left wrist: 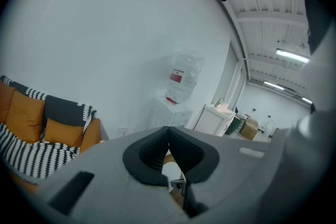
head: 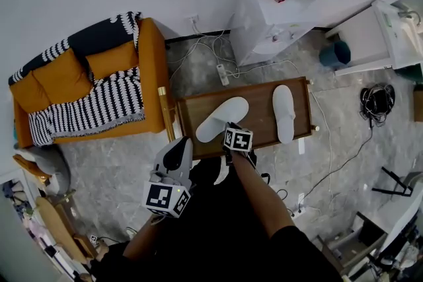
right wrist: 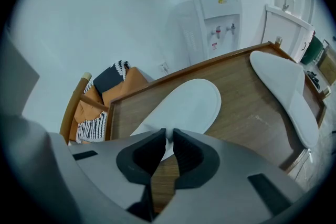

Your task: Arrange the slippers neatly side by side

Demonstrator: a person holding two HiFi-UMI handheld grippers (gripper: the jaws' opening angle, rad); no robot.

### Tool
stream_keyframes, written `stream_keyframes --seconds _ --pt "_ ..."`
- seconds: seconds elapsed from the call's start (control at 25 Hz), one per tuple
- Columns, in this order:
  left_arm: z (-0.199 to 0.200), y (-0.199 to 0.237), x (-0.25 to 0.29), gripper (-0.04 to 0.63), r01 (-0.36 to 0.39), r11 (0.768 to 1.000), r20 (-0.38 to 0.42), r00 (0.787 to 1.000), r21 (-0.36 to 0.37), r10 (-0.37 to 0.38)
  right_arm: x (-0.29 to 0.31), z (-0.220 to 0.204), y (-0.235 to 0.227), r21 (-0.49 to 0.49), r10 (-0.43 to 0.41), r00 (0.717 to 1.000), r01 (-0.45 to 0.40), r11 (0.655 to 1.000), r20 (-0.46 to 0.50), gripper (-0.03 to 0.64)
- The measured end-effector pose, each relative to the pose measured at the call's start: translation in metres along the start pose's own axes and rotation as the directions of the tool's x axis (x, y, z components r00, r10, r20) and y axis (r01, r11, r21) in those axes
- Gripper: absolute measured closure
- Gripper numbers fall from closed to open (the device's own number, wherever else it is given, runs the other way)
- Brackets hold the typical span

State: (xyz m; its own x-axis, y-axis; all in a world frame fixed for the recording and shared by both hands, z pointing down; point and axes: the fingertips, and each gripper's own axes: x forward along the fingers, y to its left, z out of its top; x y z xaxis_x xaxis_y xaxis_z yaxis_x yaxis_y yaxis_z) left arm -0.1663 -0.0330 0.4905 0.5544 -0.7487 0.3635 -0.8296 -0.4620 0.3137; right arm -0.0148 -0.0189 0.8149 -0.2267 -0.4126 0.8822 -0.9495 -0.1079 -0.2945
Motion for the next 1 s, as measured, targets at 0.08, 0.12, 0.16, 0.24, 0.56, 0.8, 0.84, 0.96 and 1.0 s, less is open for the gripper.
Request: stream_keyframes --seconds 0.08,0.12,0.16,0.24,0.56,0.8,0.84,0.96,1.0 --pt "-0.001 0.001 -0.001 0.583 -0.003 1.0 0.002 1.0 -0.004 0.003 -0.001 0.0 0.001 -0.018 0.0 1.0 0.0 1.0 -0.002 0.578" --pt "-0.001 0.001 -0.001 0.583 -0.004 1.0 0.003 1.0 -0.005 0.004 -0.001 0.0 0.001 -0.025 -0.001 1.0 0.0 1.0 -0.003 0.581" --pt "-0.001 0.001 -0.002 0.583 -0.005 1.0 0.004 1.0 -0.006 0.005 -0.002 0.0 0.002 -0.033 0.0 1.0 0.0 0.999 -0.004 0.583" --pt "-0.001 0.001 -0.002 0.583 -0.007 1.0 0.008 1.0 -0.011 0.007 -0.004 0.0 0.004 -0.05 0.003 1.0 -0.004 0.999 -0.005 0.585" --pt "-0.001 0.002 -0.004 0.583 -0.023 0.999 0.021 0.999 -0.042 0.024 -0.02 0.006 0.01 -0.168 0.033 0.999 -0.033 0.985 -0.007 0.588" --pt "0.002 -0.004 -0.004 0.583 -0.028 0.998 0.035 0.999 -0.05 0.029 -0.039 0.016 0.01 -0.272 0.053 0.999 -0.049 0.961 0.007 0.589" --pt "0.003 -0.006 -0.004 0.583 -0.027 0.998 0.037 0.999 -0.05 0.029 -0.042 0.017 0.009 -0.292 0.055 0.998 -0.05 0.955 0.01 0.589" --pt "0.004 -0.012 -0.004 0.583 -0.027 0.998 0.045 0.999 -0.051 0.029 -0.053 0.019 0.007 -0.351 0.069 0.998 -0.063 0.934 0.004 0.589" --pt "0.004 -0.015 -0.003 0.583 -0.028 0.998 0.047 0.998 -0.052 0.031 -0.056 0.02 0.007 -0.369 0.076 0.997 -0.071 0.927 0.0 0.589"
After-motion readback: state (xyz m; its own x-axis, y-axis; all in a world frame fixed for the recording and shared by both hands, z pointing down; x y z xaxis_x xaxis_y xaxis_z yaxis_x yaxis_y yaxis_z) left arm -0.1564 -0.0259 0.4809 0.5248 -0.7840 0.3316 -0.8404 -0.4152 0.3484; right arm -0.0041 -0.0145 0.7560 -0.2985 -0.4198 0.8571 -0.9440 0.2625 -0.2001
